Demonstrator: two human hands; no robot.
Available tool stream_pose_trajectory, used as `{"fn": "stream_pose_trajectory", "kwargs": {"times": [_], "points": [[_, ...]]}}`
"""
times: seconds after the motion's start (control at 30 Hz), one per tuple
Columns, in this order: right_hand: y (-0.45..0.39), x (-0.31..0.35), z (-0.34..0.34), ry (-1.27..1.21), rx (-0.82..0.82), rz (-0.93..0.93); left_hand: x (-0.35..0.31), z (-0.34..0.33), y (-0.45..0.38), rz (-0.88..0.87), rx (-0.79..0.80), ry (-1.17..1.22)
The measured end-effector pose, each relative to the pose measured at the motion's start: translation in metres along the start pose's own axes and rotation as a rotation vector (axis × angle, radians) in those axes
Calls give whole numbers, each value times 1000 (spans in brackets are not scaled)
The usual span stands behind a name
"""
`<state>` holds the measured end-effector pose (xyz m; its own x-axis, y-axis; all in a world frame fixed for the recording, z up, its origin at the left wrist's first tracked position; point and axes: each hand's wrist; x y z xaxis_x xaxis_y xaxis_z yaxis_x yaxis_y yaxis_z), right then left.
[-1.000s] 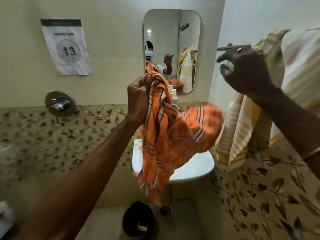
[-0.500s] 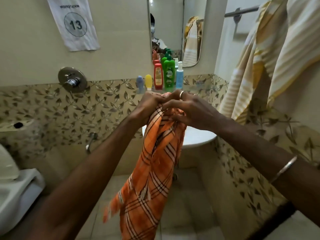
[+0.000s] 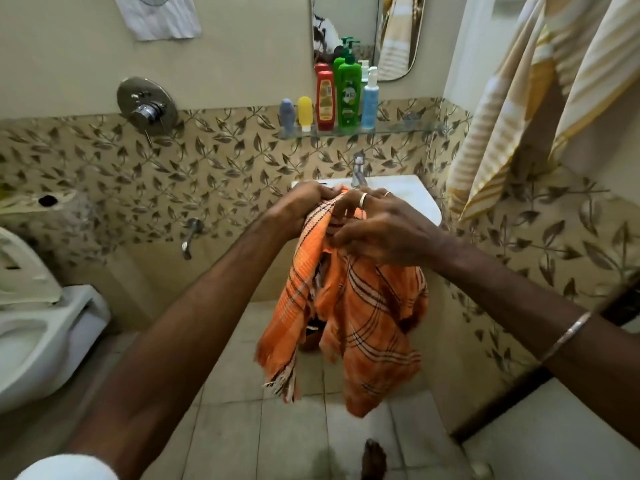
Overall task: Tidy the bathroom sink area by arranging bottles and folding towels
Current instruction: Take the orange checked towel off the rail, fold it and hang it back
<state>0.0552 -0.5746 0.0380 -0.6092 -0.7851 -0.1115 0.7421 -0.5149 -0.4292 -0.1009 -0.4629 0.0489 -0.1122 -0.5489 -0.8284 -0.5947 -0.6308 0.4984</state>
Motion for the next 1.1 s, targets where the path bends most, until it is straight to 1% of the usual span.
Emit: {"fn": "stream_pose_trajectory", "kwargs": {"times": [0.07,0.13,0.23,0.33,0.4,0.47,0.53,0.57,0.6,0.63,0.67,0.7,0.73,0.77,0.8,0.87,1.03,1.1], "points": [[5,7,-4,-204,-112,-109,11,-2,-5,40,25,-7],[9,12,-4,-507,-217,-288,21,-2,-10,56,22,-100],[20,9,-7,-816,-179,-528,37,-5,-19,30,-65,-354],[37,1,-19,-1037,-147,-641,57,-8,-31,14,-65,-555],[49,-3,-28,-1197,-129,-679,70,-11,-40,-6,-70,-634],[59,-6,-35,-1371,-155,-703,81,-12,-49,-19,-96,-701],[66,-8,-41,-1473,-222,-764,90,-11,-56,-55,-87,-803],[68,-9,-44,-1487,-253,-810,94,-10,-58,-91,-98,-857],[69,-10,-47,-1464,-272,-863,98,-9,-61,-147,-147,-919],[70,-10,-50,-1411,-271,-907,101,-9,-61,-221,-242,-975],[70,-10,-54,-1344,-256,-935,104,-12,-61,-319,-372,-994],[70,-10,-57,-1282,-241,-952,107,-16,-58,-428,-509,-967],[70,-10,-61,-1229,-234,-957,109,-21,-53,-530,-601,-888],[68,-10,-64,-1175,-230,-955,112,-27,-44,-597,-620,-772],[68,-9,-67,-1135,-222,-944,117,-33,-38,-617,-582,-648],[66,-8,-71,-1137,-215,-923,126,-41,-26,-595,-490,-503],[63,-10,-74,-1141,-252,-1002,155,-43,-19,-476,-445,-418],[63,-10,-73,-1229,-318,-1011,165,-38,-22,-406,-430,-489]]}}
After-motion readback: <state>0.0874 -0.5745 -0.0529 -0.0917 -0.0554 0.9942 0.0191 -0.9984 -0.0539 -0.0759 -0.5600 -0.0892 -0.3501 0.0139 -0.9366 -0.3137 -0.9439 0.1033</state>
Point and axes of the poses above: each hand's wrist, its own y-axis away from the middle knuckle, its own z-axis out of the back of the hand, x = y × z, and after that the axes turned 12 degrees about z, right-handed
